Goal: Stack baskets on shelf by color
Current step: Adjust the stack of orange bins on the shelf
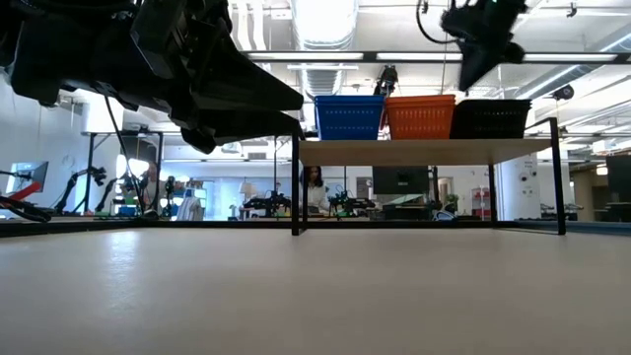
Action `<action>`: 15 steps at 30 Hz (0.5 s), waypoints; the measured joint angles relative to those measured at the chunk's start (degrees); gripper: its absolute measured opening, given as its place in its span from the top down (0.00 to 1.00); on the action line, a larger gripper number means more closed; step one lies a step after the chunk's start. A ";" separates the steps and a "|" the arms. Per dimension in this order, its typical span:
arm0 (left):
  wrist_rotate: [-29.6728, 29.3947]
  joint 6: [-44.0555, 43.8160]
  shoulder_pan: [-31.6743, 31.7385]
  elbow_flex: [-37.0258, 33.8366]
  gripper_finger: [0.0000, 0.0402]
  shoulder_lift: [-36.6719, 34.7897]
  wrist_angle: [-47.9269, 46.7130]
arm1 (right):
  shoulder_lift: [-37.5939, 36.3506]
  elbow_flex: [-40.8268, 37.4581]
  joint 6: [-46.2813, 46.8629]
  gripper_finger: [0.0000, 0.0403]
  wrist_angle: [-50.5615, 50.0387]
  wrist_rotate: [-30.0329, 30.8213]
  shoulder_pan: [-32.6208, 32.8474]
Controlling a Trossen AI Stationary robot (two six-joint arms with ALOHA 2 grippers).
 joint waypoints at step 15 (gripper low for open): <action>0.00 0.11 0.02 0.31 0.48 0.00 -0.05 | 9.81 2.49 0.80 0.91 8.99 -1.92 6.35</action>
